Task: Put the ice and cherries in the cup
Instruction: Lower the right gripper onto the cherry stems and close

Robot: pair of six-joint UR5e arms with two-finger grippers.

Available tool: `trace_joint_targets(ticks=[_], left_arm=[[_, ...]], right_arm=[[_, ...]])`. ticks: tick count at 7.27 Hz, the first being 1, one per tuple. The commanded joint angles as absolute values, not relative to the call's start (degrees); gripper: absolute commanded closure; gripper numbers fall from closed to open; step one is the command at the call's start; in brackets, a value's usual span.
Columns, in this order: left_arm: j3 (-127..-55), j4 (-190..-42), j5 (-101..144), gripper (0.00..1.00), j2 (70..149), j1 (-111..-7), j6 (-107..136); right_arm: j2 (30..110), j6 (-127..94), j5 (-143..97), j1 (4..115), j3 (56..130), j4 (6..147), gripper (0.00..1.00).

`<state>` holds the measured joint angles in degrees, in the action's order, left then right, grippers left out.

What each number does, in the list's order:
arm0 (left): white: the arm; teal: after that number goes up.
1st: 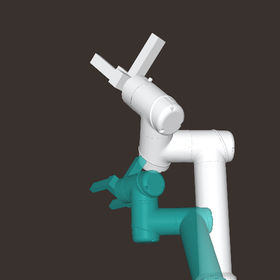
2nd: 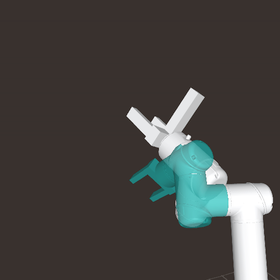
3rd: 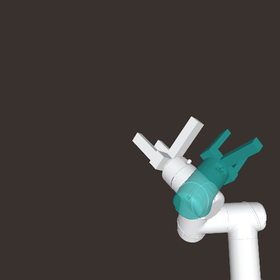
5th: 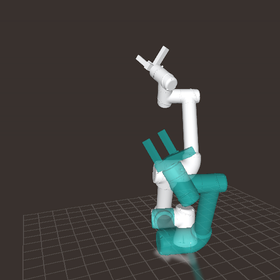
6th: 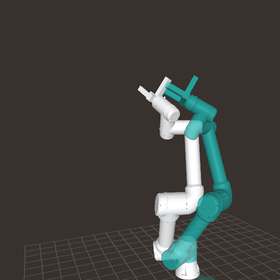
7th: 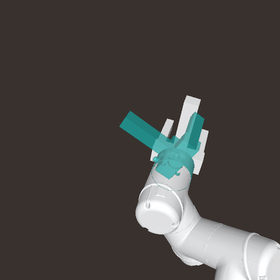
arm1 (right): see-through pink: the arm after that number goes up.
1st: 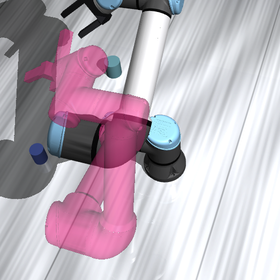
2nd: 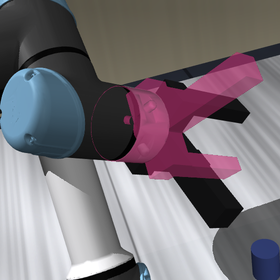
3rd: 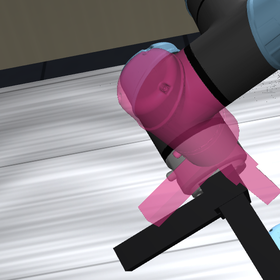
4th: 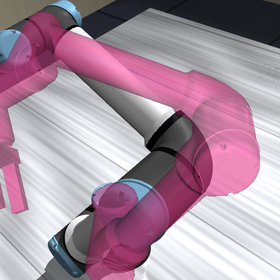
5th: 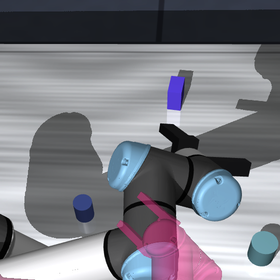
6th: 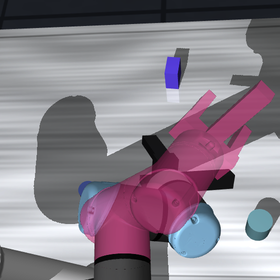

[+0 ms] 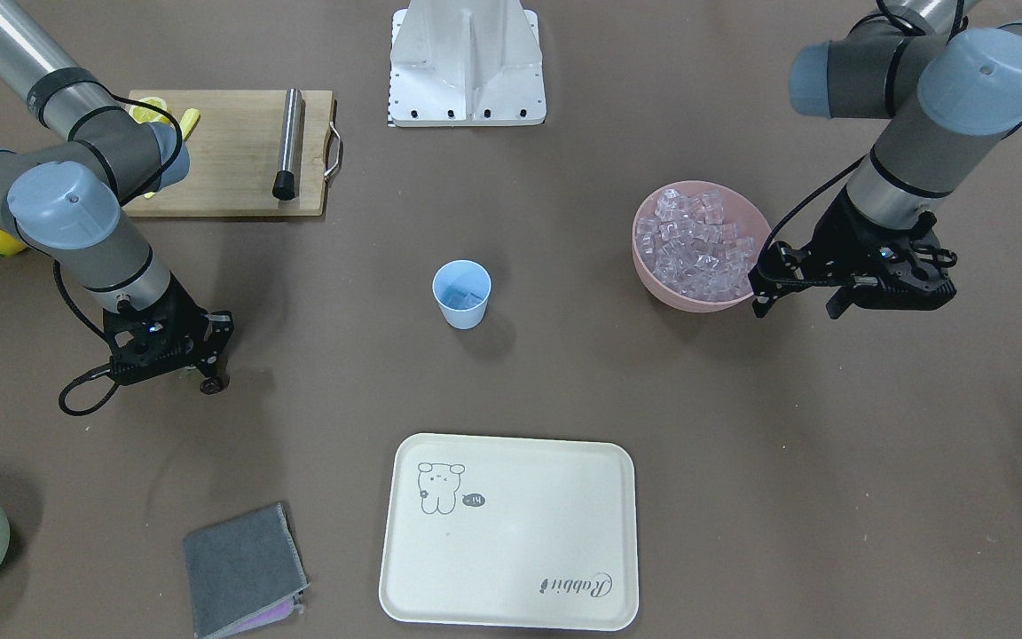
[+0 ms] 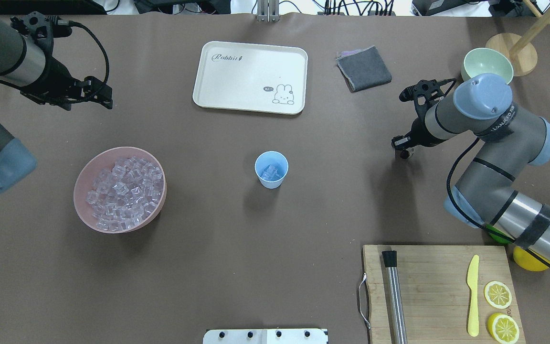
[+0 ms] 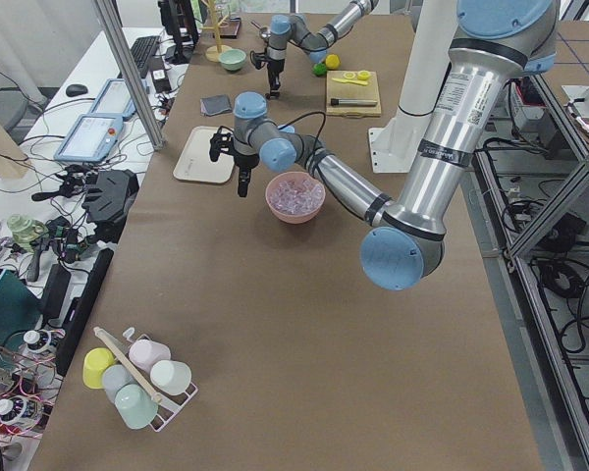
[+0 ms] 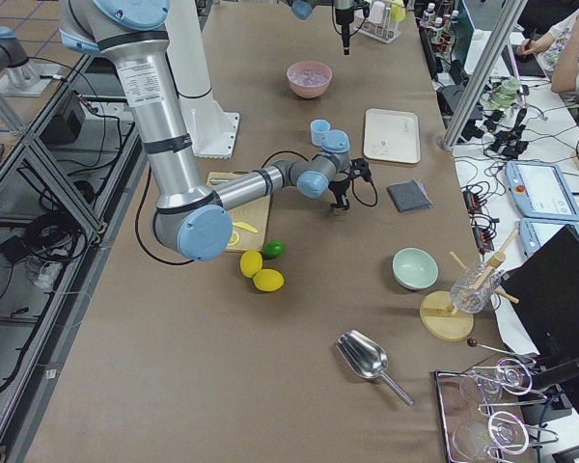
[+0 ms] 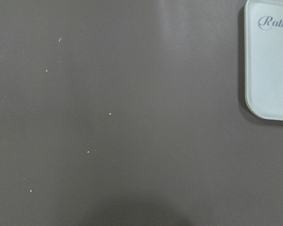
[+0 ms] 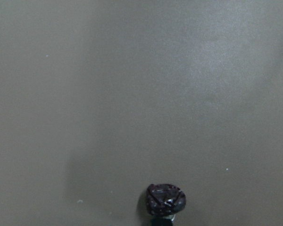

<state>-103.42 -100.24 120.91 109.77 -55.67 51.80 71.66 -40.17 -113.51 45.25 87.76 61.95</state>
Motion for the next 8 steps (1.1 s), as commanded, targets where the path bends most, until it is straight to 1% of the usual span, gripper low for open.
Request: trace_joint_targets(ticks=[1, 2, 3, 4, 8], left_arm=[[-103.27, -100.28, 120.94, 0.03, 109.78, -55.63, 52.29], [-103.10, -100.28, 120.85, 0.03, 109.78, -55.63, 52.21], [-103.18, -100.28, 120.85, 0.03, 109.78, -55.63, 52.29], [-103.10, -100.28, 120.85, 0.03, 109.78, -55.63, 52.29], [-103.18, -100.28, 120.85, 0.03, 109.78, -55.63, 52.30]], right_arm=[[71.46, -40.43, -113.64, 45.35, 87.89, 61.88, 0.32], [71.46, -40.52, -113.82, 45.35, 87.80, 61.96, 0.18], [71.19, -40.52, -114.08, 45.35, 87.80, 62.48, 0.11], [71.19, -40.52, -114.78, 45.79, 88.15, 62.49, 0.08], [72.68, -40.61, -114.88, 45.97, 89.12, 62.32, 0.08]])
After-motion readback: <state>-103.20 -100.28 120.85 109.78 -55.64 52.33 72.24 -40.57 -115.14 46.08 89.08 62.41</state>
